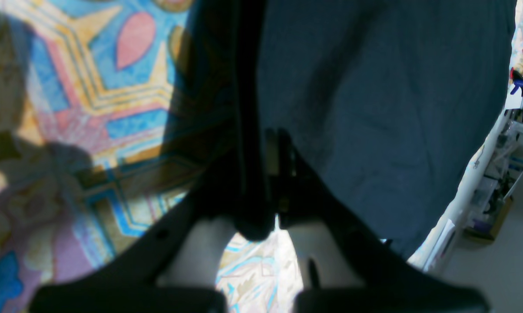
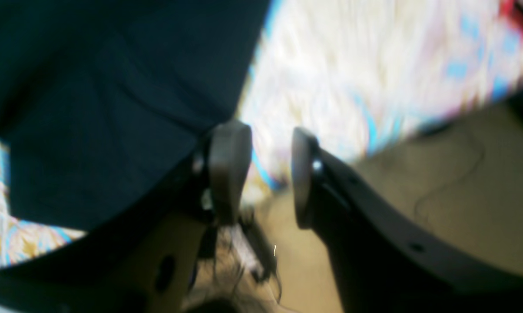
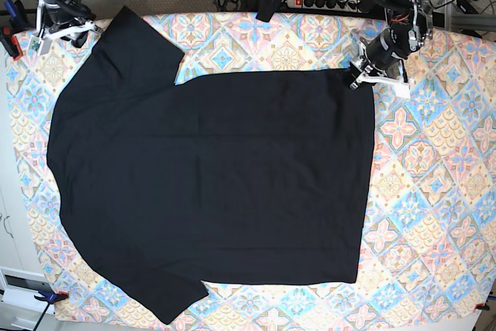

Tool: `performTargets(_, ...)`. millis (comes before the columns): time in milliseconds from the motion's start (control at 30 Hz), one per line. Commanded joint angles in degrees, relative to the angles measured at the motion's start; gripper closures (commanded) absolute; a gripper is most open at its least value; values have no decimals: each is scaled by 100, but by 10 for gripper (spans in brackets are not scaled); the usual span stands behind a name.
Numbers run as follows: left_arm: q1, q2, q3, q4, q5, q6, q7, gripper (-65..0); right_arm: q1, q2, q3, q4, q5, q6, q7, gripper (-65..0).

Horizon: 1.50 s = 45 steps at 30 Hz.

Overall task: Fold the T-shirt properly
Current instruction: 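Move both grippers to the shirt's shoulder corners and grasp them, then lift the shoulder corners with both grippers and pull them away from the hem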

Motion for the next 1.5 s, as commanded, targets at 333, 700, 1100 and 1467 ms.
performTargets(333,129,-60,-16,60,44,30,16,0,392,99,0,63,47,54,-441,-268)
performTargets(700,129,-60,-16,60,44,30,16,0,401,90,27,-658,47,1241,-520,-268)
performTargets(1100,129,-60,-16,60,44,30,16,0,489,55,-158,-745,47,1408,-520,-267)
performTargets(1467,129,-60,-16,60,44,30,16,0,515,55,-281,-895,223,1408,-520,-267)
